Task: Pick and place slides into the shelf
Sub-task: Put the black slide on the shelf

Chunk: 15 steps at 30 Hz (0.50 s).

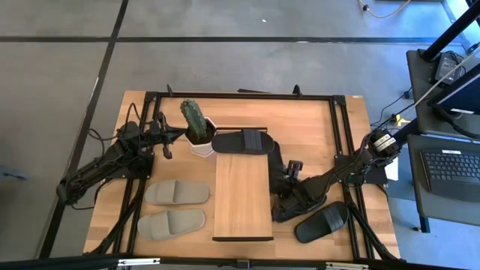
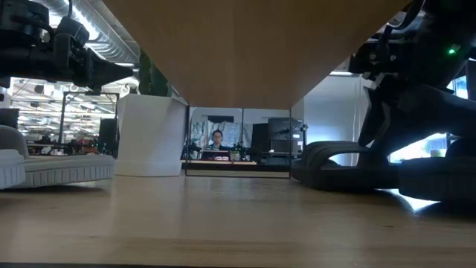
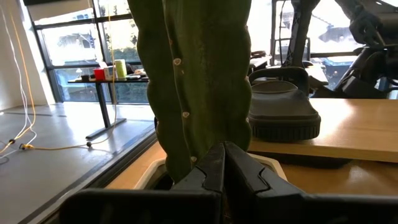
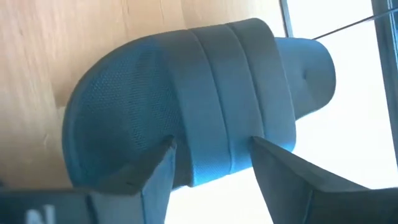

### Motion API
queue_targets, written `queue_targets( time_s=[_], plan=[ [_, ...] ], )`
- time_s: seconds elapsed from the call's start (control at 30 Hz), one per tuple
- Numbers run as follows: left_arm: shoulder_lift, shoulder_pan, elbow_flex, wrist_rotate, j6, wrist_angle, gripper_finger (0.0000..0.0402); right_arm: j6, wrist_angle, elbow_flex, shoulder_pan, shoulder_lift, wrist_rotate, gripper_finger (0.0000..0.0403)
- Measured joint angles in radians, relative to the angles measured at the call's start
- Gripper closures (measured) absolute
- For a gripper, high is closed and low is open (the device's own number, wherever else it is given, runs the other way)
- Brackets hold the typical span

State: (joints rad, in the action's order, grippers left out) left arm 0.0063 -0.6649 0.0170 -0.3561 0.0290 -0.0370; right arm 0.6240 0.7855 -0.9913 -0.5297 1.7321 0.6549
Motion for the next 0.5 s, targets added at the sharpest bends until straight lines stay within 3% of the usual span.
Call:
queue_targets(
  time_s=[0.27, 0.5],
  plan=[
    [0.0, 0.0, 0.0, 0.0, 0.0, 0.0, 0.0401, 0.002, 0.006, 0.0, 0.0, 0.0, 0.004, 0.0273],
    [0.0, 0.0, 0.0, 0.0, 0.0, 0.0, 0.0401, 0.003, 0.011, 0.0, 0.001, 0.001, 0.002, 0.0381]
  ],
)
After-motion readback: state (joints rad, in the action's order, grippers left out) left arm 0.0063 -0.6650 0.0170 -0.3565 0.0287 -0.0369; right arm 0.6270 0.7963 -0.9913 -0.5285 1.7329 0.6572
